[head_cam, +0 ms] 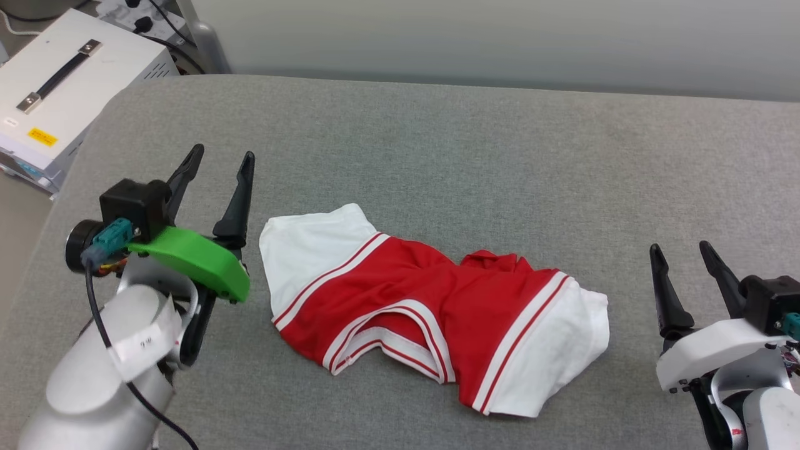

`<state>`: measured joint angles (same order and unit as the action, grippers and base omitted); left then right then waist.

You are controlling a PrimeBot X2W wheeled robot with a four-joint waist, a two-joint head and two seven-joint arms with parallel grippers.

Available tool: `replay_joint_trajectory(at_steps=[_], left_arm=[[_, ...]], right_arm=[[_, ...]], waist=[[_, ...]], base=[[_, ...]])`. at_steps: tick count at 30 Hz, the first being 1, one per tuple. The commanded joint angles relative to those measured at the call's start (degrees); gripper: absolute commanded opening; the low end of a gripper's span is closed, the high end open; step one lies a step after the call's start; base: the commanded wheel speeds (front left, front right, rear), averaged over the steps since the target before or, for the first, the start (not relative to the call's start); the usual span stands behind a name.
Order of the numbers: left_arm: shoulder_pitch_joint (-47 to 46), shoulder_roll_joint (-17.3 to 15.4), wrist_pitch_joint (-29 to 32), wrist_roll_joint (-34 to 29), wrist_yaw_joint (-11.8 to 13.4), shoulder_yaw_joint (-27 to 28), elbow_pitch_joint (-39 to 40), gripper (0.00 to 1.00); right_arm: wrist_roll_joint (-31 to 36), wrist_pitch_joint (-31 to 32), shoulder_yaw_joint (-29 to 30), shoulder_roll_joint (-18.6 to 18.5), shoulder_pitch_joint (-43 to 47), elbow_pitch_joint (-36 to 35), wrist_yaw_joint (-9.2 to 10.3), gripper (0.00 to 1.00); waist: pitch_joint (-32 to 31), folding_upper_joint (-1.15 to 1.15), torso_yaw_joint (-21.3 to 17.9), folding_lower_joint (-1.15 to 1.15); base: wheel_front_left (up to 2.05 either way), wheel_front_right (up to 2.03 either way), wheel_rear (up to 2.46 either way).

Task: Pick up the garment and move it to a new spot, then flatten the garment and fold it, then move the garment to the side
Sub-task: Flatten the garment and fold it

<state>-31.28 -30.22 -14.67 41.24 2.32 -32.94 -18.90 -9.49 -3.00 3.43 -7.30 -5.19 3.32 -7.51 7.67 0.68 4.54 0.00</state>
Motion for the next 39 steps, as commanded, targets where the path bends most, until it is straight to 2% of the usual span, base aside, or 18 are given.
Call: replay_joint_trajectory(at_steps=[1, 4, 6, 12, 15, 20, 24, 27, 32, 39], left_arm=[[4.69, 1.14, -0.30, -3.08, 1.50, 2.51, 3.73, 1.00], [13.12, 3.91, -0.31, -9.66, 3.46, 8.38, 12.34, 1.00], [18.21, 6.34, -0.31, -12.92, 3.76, 11.58, 16.63, 1.00], [27.81, 12.23, -0.32, -19.48, 0.75, 16.81, 20.13, 1.00], [28.71, 14.47, -0.32, -21.41, -1.50, 18.93, 19.62, 1.00], [28.39, 17.15, -0.32, -24.17, -5.40, 22.30, 18.63, 1.00], [27.66, 19.05, -0.32, -25.94, -7.29, 24.20, 18.32, 1.00], [27.11, 20.28, -0.32, -27.00, -8.30, 24.81, 17.94, 1.00], [26.03, 21.87, -0.32, -28.17, -9.31, 25.29, 17.37, 1.00], [24.98, 22.51, -0.32, -28.69, -9.72, 26.26, 17.16, 1.00]], right_arm=[[-0.63, 0.25, -0.05, -0.18, 1.24, -0.46, 0.02, 1.00], [-1.14, 0.81, -0.24, -0.17, 2.48, -1.00, 0.02, 1.00], [-1.37, 1.22, -0.45, -0.20, 3.28, -1.37, 0.02, 1.00], [-2.32, 3.66, -2.04, -0.74, 5.80, -2.47, 0.02, 1.00], [-2.51, 6.61, -2.81, -1.46, 7.07, -3.46, 0.02, 1.00], [-5.11, 19.81, -5.32, -3.66, 9.84, -6.33, 0.02, 1.00], [-7.92, 30.76, -6.35, -4.32, 11.00, -9.80, 0.02, 1.00], [-8.32, 36.02, -6.18, -4.43, 10.55, -11.11, 0.02, 1.00], [-6.69, 40.61, -5.89, -3.97, 8.17, -9.83, 0.02, 1.00], [-5.09, 41.49, -6.58, -3.11, 5.39, -5.35, 0.02, 1.00]], waist=[[-1.58, -0.68, 1.33, 0.00], [-2.33, -0.68, 1.66, 0.00], [-2.71, -0.68, 1.71, 0.00], [-3.31, -0.68, 1.60, 0.00], [-2.90, -0.68, 1.76, 0.00], [-2.08, -0.68, 2.40, 0.00], [-0.98, -0.68, 3.21, 0.00], [0.04, -0.68, 4.12, 0.00], [1.96, -0.68, 6.00, 0.00], [4.01, -0.68, 8.22, 0.00]], base=[[0.00, 0.00, 0.00], [0.00, 0.00, 0.00], [0.00, 0.00, 0.00], [0.00, 0.00, 0.00], [0.00, 0.00, 0.00], [0.00, 0.00, 0.00], [0.00, 0.00, 0.00], [0.00, 0.00, 0.00], [0.00, 0.00, 0.00], [0.00, 0.00, 0.00]])
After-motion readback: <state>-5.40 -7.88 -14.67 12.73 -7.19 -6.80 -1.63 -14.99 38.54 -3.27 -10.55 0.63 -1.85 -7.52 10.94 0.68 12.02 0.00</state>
